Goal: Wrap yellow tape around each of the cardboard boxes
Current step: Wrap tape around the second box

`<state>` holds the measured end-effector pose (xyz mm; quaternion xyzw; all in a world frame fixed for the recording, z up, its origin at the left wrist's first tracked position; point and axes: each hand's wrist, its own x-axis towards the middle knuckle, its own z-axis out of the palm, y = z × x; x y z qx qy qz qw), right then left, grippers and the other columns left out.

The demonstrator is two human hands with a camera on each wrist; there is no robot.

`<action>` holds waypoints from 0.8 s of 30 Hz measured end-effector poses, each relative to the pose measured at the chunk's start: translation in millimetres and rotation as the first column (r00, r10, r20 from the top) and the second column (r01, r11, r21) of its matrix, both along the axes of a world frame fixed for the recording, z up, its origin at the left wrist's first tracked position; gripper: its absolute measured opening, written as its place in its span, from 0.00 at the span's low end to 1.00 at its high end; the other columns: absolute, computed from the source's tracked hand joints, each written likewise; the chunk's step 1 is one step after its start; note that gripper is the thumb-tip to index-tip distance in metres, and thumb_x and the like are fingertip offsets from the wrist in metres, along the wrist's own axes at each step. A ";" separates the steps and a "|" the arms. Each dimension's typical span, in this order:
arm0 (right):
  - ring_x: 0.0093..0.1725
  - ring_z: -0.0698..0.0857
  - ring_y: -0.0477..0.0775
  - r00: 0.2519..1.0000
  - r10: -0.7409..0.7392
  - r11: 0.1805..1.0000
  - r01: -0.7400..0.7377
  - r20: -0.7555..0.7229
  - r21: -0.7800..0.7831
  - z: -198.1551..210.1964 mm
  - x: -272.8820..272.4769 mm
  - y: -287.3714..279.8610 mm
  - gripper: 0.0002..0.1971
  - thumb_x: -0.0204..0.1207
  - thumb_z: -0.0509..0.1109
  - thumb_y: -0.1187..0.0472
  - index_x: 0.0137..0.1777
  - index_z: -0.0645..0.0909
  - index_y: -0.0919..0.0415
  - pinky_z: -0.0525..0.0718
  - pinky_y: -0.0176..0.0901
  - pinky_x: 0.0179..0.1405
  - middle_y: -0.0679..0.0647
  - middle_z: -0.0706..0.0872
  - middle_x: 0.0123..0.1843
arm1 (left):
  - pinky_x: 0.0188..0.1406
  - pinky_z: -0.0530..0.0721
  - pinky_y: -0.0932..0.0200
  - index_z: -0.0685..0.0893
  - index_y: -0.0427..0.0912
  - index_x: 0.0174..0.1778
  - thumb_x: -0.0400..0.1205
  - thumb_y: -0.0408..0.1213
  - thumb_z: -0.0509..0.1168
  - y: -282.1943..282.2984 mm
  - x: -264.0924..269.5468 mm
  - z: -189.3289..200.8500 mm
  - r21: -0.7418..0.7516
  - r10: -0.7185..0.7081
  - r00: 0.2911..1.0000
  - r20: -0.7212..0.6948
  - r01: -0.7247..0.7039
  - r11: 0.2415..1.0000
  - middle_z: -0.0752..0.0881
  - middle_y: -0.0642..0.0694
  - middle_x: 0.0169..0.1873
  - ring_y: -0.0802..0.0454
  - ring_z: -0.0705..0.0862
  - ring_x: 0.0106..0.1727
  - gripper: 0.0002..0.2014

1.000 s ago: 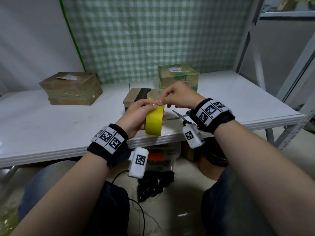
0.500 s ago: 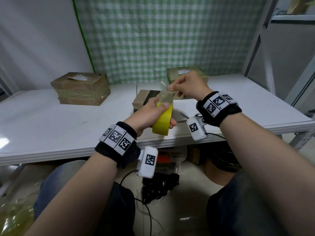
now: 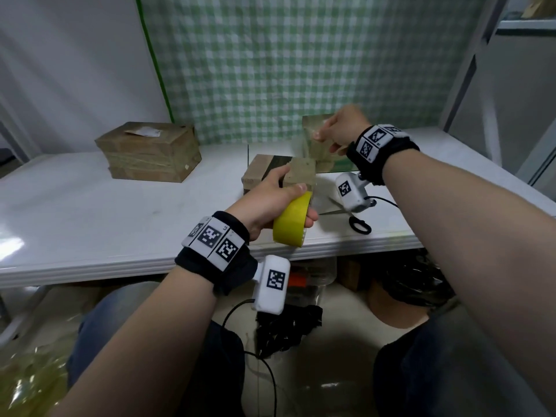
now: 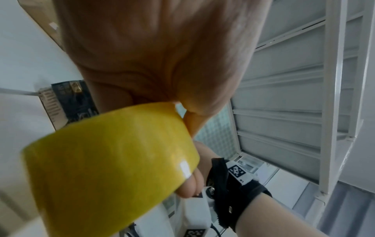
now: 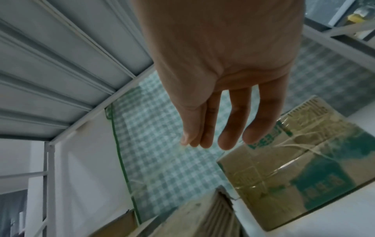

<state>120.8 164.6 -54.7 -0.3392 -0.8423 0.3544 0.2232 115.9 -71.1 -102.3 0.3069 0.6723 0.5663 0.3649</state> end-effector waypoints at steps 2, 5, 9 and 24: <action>0.36 0.89 0.53 1.000 0.012 1.000 -0.013 0.029 0.016 -1.4 -6.0 1.3 0.11 0.75 0.83 0.58 0.50 0.91 0.65 0.87 0.41 0.29 0.58 0.93 0.47 | 0.47 0.91 0.45 0.55 0.52 0.88 0.92 0.39 0.60 3.2 -4.0 0.1 -0.009 0.018 1.000 0.025 -0.018 1.000 0.93 0.36 0.38 0.42 0.91 0.35 0.29; 0.35 0.89 0.53 0.998 0.022 0.999 -0.025 0.064 0.036 -8.5 -14.4 2.7 0.12 0.74 0.83 0.57 0.49 0.91 0.65 0.83 0.37 0.21 0.56 0.92 0.47 | 0.40 0.92 0.50 0.57 0.52 0.88 0.92 0.39 0.59 5.8 -7.7 0.6 -0.037 0.031 0.998 0.053 -0.030 0.999 0.93 0.36 0.38 0.44 0.92 0.34 0.28; 0.43 0.92 0.57 0.998 0.011 1.000 -0.013 0.070 0.028 -20.3 -26.4 8.4 0.13 0.72 0.84 0.56 0.49 0.91 0.66 0.87 0.45 0.35 0.54 0.92 0.50 | 0.36 0.92 0.54 0.59 0.51 0.87 0.92 0.38 0.59 9.5 -9.4 1.9 -0.063 0.039 0.998 0.058 -0.035 0.997 0.93 0.37 0.37 0.45 0.92 0.33 0.28; 0.29 0.83 0.53 0.950 0.073 0.968 -0.140 0.304 0.206 -53.9 -27.8 16.9 0.18 0.86 0.68 0.49 0.53 0.92 0.64 0.80 0.42 0.30 0.60 0.93 0.49 | 0.58 0.88 0.35 0.52 0.53 0.89 0.91 0.38 0.59 18.9 -8.1 -4.0 -0.163 0.026 0.998 0.050 -0.017 0.987 0.94 0.38 0.40 0.40 0.92 0.37 0.32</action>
